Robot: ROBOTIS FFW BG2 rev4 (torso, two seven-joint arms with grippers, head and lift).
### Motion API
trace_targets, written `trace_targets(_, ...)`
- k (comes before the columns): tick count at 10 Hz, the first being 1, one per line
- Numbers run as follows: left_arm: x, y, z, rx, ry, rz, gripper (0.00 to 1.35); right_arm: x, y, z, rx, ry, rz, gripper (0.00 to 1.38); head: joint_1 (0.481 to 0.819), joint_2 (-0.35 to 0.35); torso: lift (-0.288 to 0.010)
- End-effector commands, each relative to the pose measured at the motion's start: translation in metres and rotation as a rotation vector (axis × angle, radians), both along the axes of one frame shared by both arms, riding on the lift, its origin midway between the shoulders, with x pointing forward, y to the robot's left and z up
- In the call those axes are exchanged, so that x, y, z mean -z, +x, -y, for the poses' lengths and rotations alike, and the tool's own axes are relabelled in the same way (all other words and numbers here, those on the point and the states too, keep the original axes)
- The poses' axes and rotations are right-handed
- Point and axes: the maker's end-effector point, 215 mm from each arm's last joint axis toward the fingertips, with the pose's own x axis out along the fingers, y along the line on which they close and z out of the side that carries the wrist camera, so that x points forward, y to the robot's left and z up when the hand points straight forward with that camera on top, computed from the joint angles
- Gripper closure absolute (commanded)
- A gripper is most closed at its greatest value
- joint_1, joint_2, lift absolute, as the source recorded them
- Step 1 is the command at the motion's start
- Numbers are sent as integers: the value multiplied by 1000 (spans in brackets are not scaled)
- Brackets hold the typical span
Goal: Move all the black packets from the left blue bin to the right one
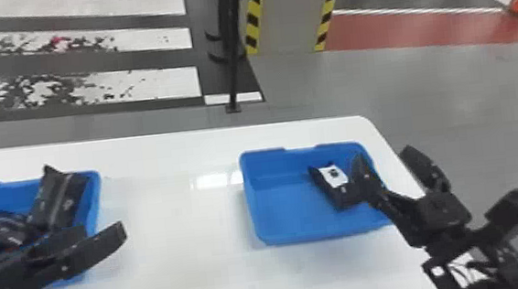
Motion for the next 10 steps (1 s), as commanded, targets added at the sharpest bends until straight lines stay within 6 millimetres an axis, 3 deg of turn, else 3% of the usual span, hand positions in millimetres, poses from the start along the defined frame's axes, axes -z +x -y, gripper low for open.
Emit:
trace_targets(1,-4,19,-40,-87,78,17,170,-9,-24,-19,-17,-8,17,125,695,-168,-121)
trace_targets(4,1,56,-113,-238,195,3,167,18,-52,-58,-73,42,-60,127,695,-29,-121)
trace_targets(6,13,85,-137,-281,224,-29,163,35,-61,-71,-96,74,-111,128,695,73,-121)
trace_targets(10,48,138,-186,-364,318,-142,163,47,-63,-74,-101,102,-142,130,695,149,-121)
